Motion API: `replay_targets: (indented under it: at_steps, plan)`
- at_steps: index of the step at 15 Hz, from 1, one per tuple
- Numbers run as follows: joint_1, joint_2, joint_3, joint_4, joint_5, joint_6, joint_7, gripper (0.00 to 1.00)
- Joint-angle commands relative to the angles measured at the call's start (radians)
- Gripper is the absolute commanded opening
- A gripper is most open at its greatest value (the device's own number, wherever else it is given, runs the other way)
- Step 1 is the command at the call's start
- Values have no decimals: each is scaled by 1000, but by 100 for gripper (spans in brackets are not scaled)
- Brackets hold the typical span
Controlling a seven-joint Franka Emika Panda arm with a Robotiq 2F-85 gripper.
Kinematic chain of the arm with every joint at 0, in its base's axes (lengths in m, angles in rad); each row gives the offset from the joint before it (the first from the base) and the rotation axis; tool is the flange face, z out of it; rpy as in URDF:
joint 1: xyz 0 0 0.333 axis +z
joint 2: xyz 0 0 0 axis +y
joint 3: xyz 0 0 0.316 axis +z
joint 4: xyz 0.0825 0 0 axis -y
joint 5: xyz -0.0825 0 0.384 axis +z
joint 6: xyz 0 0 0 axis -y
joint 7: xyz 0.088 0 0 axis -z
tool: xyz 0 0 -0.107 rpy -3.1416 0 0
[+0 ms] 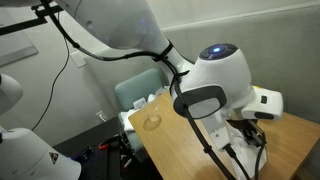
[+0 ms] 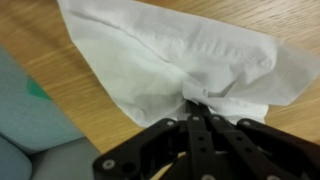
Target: Move the black pen to the left and then wipe the table with the white cloth
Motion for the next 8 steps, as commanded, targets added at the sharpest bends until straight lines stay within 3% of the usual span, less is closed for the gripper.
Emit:
replay_targets:
  at_steps: [1, 4, 8]
  plan:
    - [-6, -42, -60, -52, -3, -31, 42, 0]
    - [-33, -68, -75, -76, 0, -53, 40, 0]
    - [-106, -116, 26, -111, 16, -149, -26, 0]
